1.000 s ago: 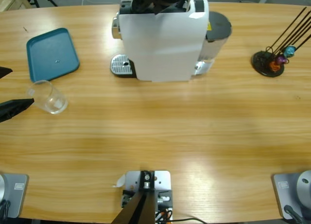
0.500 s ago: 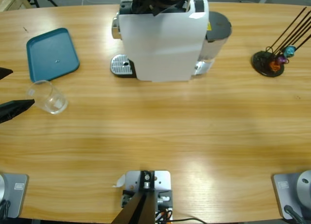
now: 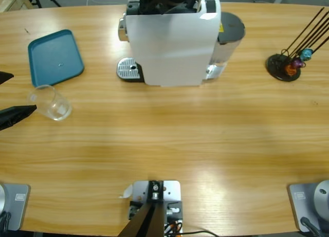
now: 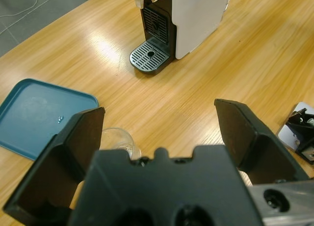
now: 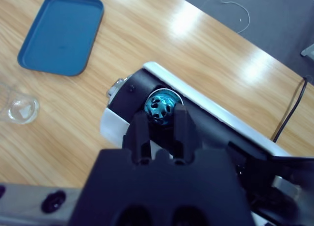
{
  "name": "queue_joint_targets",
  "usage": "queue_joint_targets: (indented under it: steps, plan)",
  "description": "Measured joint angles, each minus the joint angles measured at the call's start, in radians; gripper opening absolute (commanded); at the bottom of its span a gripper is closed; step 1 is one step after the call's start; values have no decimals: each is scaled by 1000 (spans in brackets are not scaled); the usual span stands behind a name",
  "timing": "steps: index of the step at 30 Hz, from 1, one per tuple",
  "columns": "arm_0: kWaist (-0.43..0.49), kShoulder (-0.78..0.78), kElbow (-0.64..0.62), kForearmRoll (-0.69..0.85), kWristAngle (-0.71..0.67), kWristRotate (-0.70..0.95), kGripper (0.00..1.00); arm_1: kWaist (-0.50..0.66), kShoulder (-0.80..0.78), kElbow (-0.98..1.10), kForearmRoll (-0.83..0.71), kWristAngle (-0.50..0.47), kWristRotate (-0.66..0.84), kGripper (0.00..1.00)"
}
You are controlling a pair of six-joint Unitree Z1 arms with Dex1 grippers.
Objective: Pour coffee
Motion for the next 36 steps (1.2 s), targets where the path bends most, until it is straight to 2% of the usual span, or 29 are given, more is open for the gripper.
queue_joint_targets:
  steps: [5,9,17,23,36]
  plan:
    - [0,0,0,0,0,0,968,6,-35,3,-64,-9,3,0]
    - [0,0,0,0,0,0,968,6,-80,63,-143,-9,74,0]
    - [0,0,0,-1,0,0,968,-20,-138,247,-302,63,523,0]
    - [0,0,0,-1,0,0,968,-23,-147,292,-403,104,695,0]
    - [0,0,0,-2,0,0,968,-13,-147,300,-421,81,1114,0]
